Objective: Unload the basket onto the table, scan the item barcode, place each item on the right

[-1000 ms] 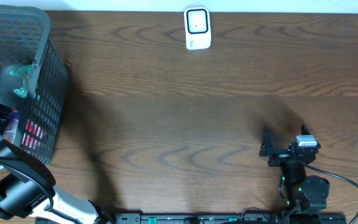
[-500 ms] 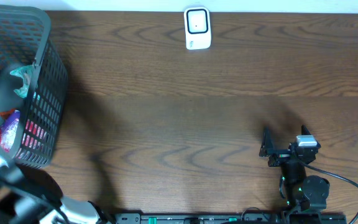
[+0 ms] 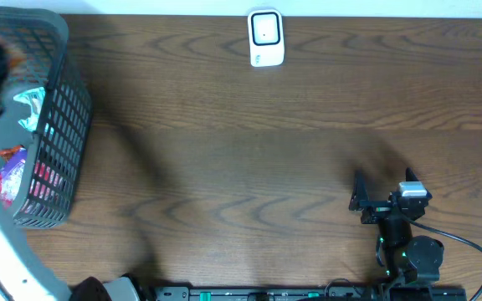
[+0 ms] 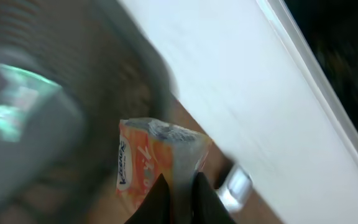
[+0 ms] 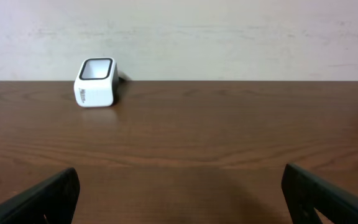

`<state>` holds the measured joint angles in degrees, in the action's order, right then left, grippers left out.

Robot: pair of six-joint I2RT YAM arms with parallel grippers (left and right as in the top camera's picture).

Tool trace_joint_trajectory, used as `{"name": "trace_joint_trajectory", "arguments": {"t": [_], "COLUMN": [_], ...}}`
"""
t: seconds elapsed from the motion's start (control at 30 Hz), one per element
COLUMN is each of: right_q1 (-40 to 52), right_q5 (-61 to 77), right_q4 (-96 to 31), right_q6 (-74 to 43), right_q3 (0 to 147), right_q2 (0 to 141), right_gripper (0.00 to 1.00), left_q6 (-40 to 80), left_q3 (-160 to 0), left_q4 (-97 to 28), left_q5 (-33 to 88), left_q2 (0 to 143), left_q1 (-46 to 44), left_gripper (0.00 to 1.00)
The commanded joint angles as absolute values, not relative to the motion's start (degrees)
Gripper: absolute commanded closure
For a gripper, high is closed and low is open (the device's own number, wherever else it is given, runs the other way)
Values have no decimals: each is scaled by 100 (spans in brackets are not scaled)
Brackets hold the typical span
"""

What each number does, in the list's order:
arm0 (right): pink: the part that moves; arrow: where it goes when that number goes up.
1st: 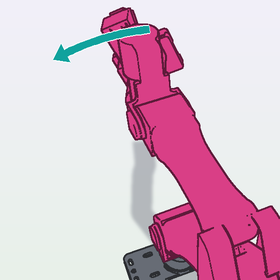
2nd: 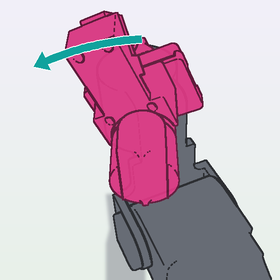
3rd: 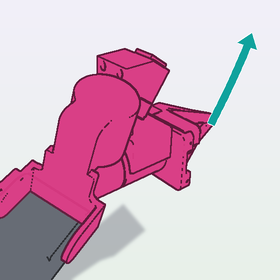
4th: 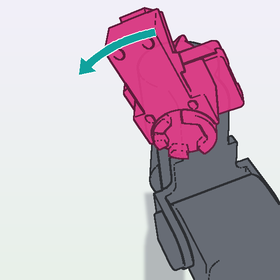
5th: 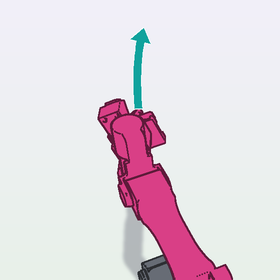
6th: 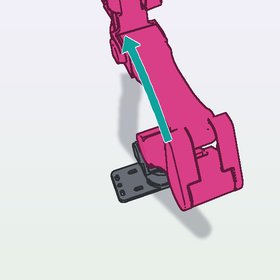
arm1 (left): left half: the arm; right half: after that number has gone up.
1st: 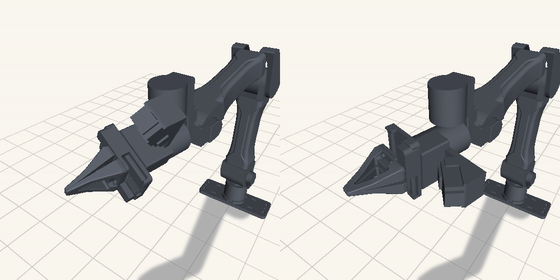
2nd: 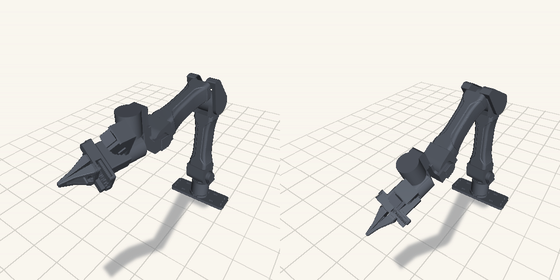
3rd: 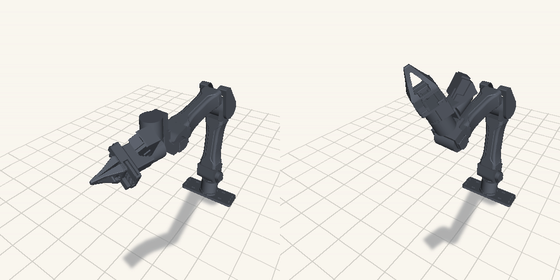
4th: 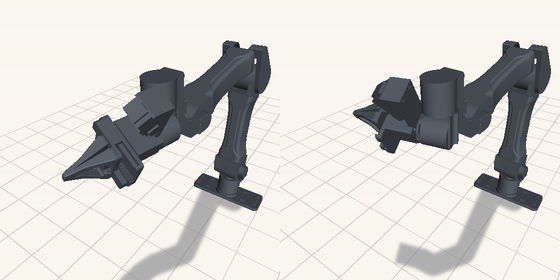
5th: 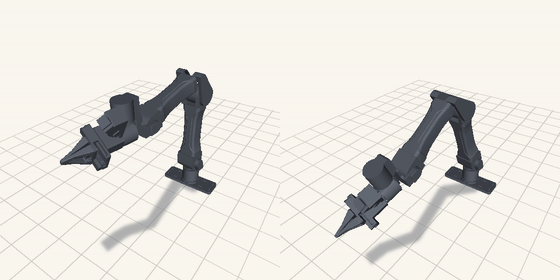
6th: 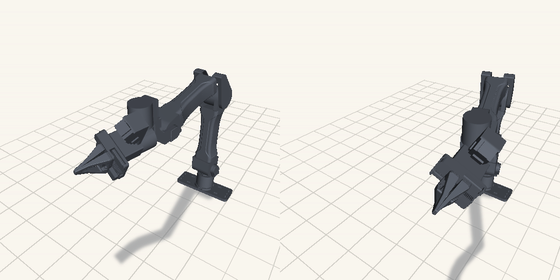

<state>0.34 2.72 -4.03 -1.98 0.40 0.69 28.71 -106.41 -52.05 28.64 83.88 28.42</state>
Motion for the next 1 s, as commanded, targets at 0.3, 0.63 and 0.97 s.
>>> {"name": "trace_joint_trajectory", "arguments": {"t": [0.3,0.63,0.97], "right_q1": [10,10,10], "right_q5": [226,226,226], "right_q4": [-429,-429,-429], "right_q6": [-255,-255,-255], "right_q3": [36,36,36], "right_q2": [32,32,32], "right_gripper": [1,1,1], "left_q6": [1253,1223,1223], "left_q3": [-10619,-10543,-10523], "left_q4": [-5264,-5826,-5916], "left_q5": [3336,1841,1487], "left_q2": [8523,9109,10106], "left_q1": [497,-1083,-2073], "left_gripper": [93,93,92]}}
